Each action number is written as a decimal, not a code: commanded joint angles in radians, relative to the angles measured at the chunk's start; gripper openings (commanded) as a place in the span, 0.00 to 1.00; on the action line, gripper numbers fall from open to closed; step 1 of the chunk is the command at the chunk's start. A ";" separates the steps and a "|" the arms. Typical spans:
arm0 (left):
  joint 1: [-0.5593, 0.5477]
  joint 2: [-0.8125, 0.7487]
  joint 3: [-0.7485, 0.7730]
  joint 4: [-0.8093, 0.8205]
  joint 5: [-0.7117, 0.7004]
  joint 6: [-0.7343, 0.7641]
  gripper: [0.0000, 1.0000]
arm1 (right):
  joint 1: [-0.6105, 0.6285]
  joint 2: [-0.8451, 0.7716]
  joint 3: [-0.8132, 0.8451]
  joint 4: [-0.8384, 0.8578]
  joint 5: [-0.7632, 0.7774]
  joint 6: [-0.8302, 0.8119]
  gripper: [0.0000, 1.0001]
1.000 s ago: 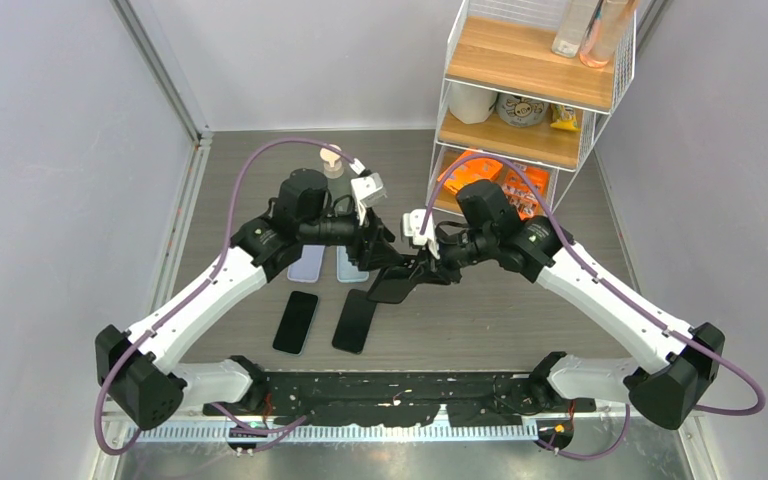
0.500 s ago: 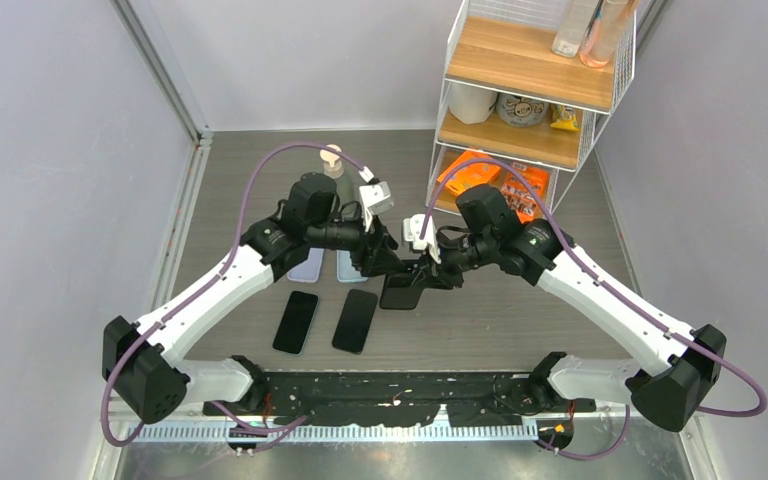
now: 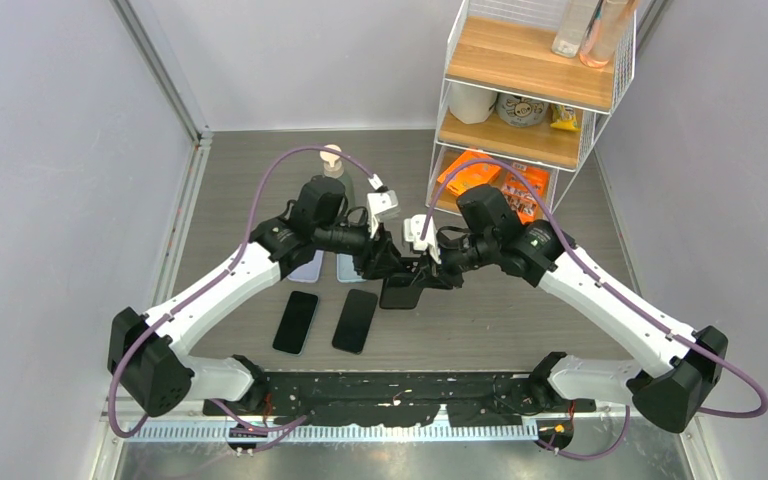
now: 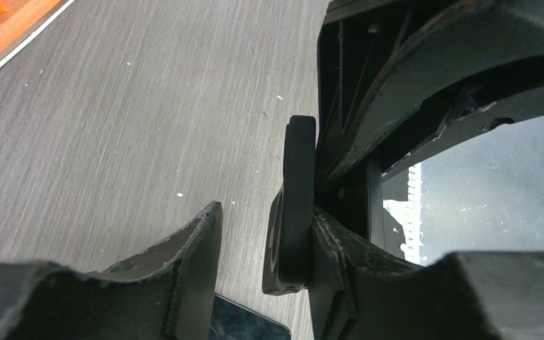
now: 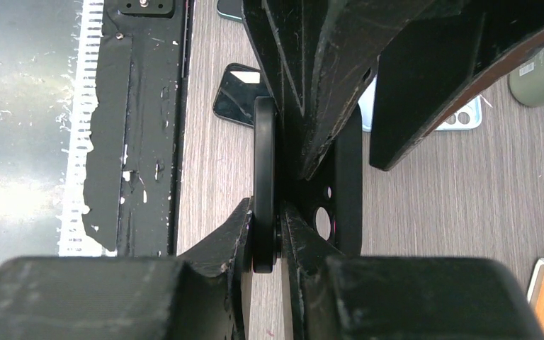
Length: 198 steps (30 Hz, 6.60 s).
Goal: Take the phone out of the phone case
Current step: Remove the phone case from the phone, then place the phone case at the center of the board, then place the phone at the center of the board.
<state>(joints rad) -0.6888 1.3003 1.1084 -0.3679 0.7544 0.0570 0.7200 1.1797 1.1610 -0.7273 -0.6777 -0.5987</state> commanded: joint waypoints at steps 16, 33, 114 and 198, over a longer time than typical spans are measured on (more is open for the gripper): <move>-0.016 0.009 0.009 -0.068 0.006 0.037 0.00 | 0.001 -0.077 0.011 0.174 -0.023 -0.001 0.05; 0.040 0.027 0.027 -0.041 -0.087 0.017 0.00 | 0.001 -0.108 0.002 0.122 -0.097 -0.027 0.05; 0.187 0.870 0.620 -0.162 -0.157 -0.151 0.81 | -0.195 -0.374 -0.306 0.295 -0.117 0.034 0.05; -0.017 0.078 -0.214 0.362 0.210 -0.050 0.83 | -0.227 -0.073 -0.221 0.207 -0.375 0.112 0.05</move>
<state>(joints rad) -0.6922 1.3602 0.9100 -0.1707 0.9852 0.1165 0.4953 1.1225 0.8768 -0.5900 -0.9943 -0.5079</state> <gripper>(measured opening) 0.846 0.214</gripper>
